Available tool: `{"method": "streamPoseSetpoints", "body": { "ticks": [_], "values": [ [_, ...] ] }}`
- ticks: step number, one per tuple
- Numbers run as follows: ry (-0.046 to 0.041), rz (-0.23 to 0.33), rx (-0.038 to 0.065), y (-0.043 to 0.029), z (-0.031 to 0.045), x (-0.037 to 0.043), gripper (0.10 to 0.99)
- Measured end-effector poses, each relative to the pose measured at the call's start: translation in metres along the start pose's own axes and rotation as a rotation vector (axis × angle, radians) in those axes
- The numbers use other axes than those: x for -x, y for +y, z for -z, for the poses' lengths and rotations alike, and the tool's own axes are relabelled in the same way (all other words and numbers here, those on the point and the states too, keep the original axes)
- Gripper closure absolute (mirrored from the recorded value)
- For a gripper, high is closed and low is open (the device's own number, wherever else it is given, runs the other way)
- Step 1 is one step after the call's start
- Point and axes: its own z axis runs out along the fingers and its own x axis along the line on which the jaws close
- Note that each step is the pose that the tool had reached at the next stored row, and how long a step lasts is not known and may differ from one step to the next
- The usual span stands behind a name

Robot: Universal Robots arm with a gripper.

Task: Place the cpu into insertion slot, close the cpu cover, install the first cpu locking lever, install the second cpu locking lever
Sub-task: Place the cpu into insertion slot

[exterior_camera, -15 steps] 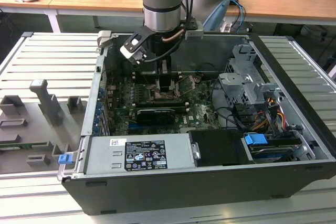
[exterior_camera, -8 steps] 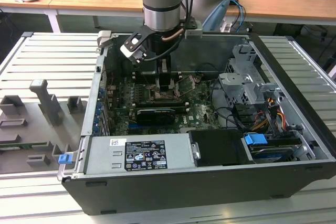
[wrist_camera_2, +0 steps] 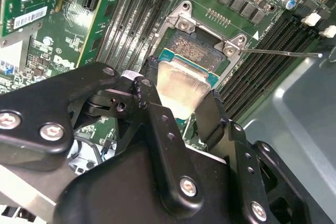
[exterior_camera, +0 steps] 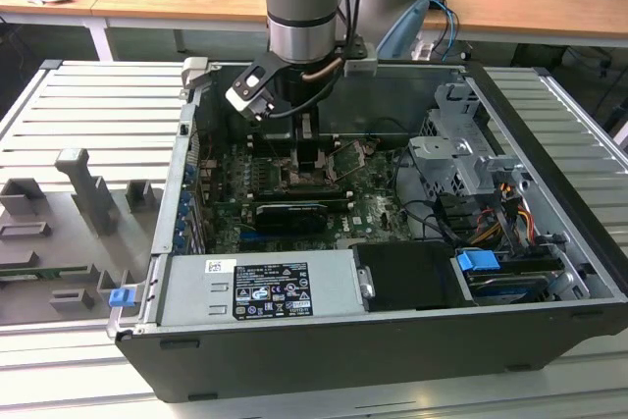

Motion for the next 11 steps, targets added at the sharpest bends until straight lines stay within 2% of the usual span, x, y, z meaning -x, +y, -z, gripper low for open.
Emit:
{"method": "streamPoseSetpoints", "body": {
  "ticks": [9,11],
  "values": [
    [0.0004,0.005,0.0,-0.0015,-0.0173,-0.0022,0.557],
    [0.0017,0.021,0.0,-0.0034,-0.0244,-0.0052,0.557]
  ]
}}
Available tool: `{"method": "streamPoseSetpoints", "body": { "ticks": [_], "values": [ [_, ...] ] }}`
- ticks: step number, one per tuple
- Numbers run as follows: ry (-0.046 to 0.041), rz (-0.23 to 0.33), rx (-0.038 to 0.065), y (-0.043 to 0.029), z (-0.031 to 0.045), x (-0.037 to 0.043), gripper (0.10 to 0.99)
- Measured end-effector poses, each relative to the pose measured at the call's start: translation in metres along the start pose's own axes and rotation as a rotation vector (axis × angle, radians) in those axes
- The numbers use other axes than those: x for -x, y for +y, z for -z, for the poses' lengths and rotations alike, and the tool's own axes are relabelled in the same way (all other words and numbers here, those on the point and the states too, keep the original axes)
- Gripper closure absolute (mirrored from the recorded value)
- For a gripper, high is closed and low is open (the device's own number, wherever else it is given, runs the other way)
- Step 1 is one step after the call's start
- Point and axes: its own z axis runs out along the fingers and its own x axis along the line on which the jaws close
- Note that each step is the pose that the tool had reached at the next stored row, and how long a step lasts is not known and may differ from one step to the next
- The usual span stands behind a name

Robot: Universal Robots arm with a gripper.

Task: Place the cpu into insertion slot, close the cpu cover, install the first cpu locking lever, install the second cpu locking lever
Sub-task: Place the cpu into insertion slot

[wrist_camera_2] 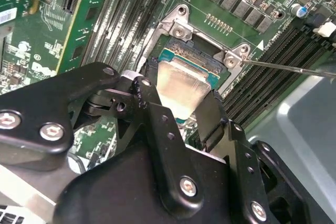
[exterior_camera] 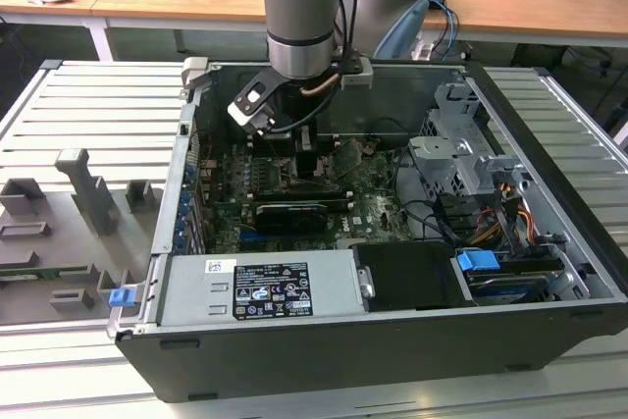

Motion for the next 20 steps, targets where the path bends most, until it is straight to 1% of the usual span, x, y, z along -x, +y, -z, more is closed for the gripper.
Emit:
{"method": "streamPoseSetpoints", "body": {
  "ticks": [2,7,13,17,19,20],
  "values": [
    [-0.0011,-0.012,0.0,-0.0012,-0.0055,-0.0019,0.557],
    [-0.0012,-0.012,0.0,-0.0012,-0.0097,-0.0028,0.557],
    [-0.0033,-0.013,0.0,-0.0013,-0.0139,-0.0041,0.557],
    [-0.0036,-0.013,0.0,-0.0013,-0.014,-0.0042,0.557],
    [-0.0037,-0.013,0.0,-0.0013,-0.014,-0.0042,0.545],
    [-0.0037,-0.013,0.0,-0.0013,-0.014,-0.0042,0.482]
  ]
}}
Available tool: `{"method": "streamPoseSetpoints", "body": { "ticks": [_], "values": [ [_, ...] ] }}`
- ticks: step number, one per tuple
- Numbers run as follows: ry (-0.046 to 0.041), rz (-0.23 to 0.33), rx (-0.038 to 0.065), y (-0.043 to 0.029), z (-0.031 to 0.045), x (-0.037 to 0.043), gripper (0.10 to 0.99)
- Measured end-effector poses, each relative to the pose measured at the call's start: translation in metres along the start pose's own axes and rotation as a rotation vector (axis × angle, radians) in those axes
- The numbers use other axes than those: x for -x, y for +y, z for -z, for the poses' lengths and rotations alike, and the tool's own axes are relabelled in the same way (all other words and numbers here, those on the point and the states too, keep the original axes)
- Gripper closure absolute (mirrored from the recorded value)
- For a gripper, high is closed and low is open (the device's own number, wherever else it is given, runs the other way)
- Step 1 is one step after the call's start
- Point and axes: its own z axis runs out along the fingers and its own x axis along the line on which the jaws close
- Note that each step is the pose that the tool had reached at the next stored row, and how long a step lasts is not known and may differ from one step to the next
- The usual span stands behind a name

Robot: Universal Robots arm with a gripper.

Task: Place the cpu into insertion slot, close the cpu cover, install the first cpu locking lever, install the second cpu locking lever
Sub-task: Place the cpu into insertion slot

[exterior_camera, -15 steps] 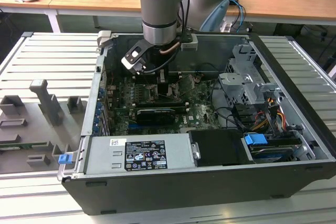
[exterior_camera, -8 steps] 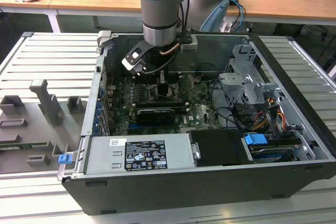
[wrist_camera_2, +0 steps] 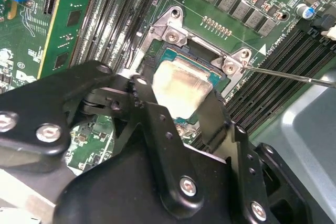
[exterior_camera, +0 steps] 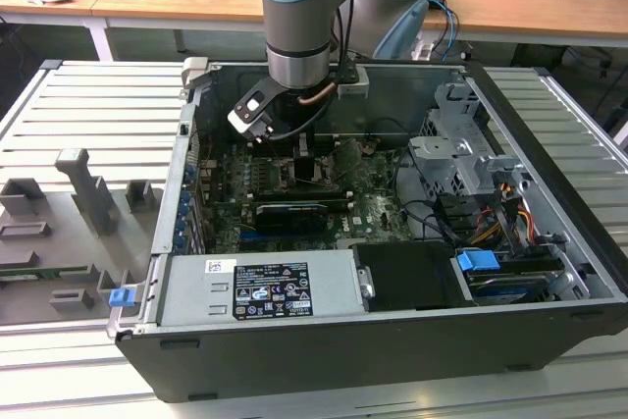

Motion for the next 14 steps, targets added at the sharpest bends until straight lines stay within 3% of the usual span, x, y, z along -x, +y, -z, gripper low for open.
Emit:
{"method": "streamPoseSetpoints", "body": {
  "ticks": [4,8,10,11,13,14],
  "values": [
    [0.0,0.0,0.0,0.0,0.0003,-0.0001,0.482],
    [0.0,0.0,0.0,0.0004,0.0055,-0.0001,0.498],
    [0.0001,0.0,0.0,0.0006,0.0076,-0.0002,0.627],
    [0.0002,0.0,0.0,0.0006,0.0081,-0.0002,0.627],
    [0.0002,0.0,-0.001,0.0008,0.0096,-0.0003,0.745],
    [0.0001,0.0,-0.001,0.0008,0.0102,-0.0002,0.929]
  ]
}}
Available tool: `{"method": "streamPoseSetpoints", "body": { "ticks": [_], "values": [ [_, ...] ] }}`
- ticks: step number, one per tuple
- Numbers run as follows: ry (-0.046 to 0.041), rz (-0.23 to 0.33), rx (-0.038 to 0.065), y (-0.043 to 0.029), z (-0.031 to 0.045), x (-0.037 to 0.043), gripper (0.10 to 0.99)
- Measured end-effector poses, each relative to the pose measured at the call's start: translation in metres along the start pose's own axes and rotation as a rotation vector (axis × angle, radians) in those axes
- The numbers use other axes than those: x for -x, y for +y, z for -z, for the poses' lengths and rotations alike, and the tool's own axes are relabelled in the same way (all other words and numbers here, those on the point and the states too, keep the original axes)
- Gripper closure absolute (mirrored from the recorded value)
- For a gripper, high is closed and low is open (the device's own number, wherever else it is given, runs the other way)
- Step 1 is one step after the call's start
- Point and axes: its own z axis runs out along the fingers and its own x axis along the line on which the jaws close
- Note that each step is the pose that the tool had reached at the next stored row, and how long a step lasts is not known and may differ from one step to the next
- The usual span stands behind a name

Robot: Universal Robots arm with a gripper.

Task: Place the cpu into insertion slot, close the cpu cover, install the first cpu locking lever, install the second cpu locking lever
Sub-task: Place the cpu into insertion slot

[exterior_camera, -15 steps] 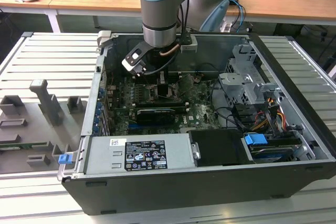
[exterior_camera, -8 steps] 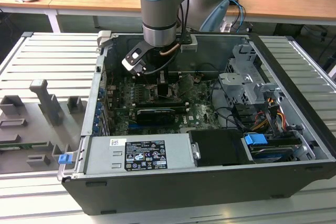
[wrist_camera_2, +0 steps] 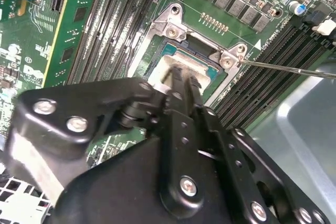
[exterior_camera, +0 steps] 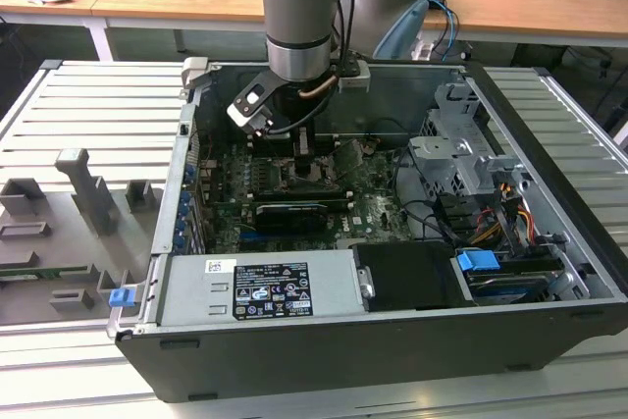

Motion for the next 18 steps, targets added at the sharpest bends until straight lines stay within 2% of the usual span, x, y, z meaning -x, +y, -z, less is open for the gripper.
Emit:
{"method": "streamPoseSetpoints", "body": {
  "ticks": [2,3,18],
  "values": [
    [0.0,0.0,0.0,0.0001,0.0009,0.0,0.929],
    [0.0,0.0,0.0,0.0001,0.0015,0.0,0.98],
    [0.0002,0.0,0.0,0.0005,0.0064,-0.0001,0.98]
  ]
}}
